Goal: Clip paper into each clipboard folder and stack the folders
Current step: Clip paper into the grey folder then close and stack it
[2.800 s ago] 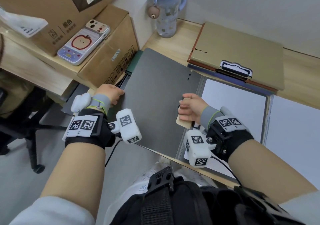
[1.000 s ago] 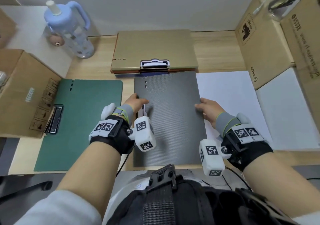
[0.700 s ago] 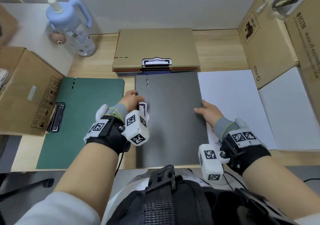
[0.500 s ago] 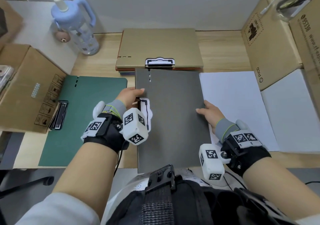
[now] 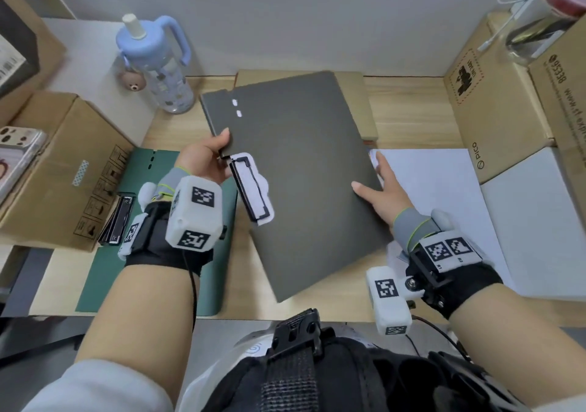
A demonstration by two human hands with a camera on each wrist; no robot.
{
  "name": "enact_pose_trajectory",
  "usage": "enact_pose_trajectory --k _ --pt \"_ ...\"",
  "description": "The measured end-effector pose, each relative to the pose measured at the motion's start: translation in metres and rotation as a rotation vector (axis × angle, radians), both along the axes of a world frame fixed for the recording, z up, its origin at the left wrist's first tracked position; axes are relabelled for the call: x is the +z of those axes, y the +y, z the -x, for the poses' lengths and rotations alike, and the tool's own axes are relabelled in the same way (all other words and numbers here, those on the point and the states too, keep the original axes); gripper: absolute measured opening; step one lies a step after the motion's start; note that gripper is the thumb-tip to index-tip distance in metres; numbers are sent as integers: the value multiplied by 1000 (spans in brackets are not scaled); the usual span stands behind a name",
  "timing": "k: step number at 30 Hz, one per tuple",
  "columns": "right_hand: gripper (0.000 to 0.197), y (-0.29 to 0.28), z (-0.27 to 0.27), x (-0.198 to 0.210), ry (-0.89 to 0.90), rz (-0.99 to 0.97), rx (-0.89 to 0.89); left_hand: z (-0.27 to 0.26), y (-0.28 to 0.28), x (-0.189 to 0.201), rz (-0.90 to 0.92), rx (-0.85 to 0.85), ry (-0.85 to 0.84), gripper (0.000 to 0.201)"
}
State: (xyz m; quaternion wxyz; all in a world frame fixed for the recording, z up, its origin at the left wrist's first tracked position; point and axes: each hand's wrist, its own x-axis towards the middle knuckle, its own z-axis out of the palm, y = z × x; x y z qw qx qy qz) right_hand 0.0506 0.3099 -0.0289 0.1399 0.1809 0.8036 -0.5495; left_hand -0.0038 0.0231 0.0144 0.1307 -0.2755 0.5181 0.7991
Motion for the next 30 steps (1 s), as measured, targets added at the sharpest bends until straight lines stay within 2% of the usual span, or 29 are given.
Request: enact_pose_trajectory --k 2,4,6,8,12,14,19,25,30 --pt "89 2 4 7 -19 -257 -16 0 -1 2 -80 113 -13 19" --pt "96 3 7 9 -27 -302 -96 0 2 2 -136 184 -23 20" --pt "99 1 10 10 -36 -158 -196 0 6 0 -188 222 -41 22" --pt "97 -3 11 8 -64 88 -257 1 12 -3 -257 260 -65 24" --pt "74 -9 11 7 -219 447 -283 4 20 -14 -294 287 -142 26" --pt "61 -11 15 3 -239 517 -279 8 22 -19 -289 290 -184 27" --pt "50 -9 34 4 -182 635 -433 17 28 -26 -289 263 -230 23" --pt "24 -1 61 10 -152 761 -622 32 24 -30 -269 112 -217 16" --pt "34 -1 83 7 -170 805 -705 45 20 -32 -254 45 -240 24"
